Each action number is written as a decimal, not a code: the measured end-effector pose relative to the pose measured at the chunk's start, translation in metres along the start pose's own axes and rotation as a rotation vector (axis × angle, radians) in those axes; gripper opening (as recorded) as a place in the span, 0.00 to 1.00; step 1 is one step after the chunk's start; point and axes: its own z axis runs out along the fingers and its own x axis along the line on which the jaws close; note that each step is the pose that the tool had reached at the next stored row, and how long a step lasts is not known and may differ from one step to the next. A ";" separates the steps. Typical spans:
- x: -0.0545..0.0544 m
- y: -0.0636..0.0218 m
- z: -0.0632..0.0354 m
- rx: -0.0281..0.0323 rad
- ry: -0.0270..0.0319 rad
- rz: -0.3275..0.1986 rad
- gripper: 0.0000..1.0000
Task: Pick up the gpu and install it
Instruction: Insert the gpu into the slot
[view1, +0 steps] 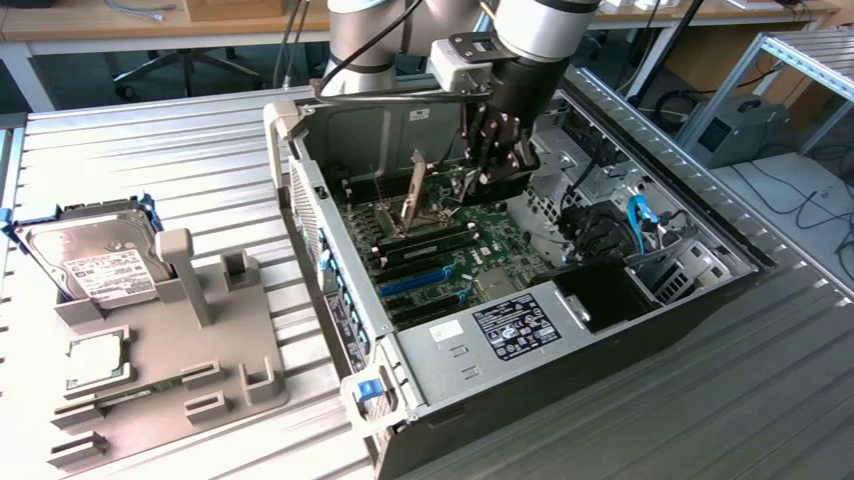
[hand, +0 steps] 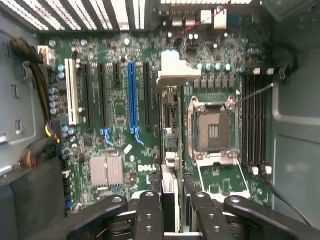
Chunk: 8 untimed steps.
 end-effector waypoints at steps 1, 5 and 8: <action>0.000 0.0000 0.0000 -0.0009 0.0001 0.000 0.27; 0.000 0.0001 0.0001 -0.0010 -0.0001 0.000 0.27; 0.001 0.0015 0.0001 -0.0010 0.0000 0.000 0.27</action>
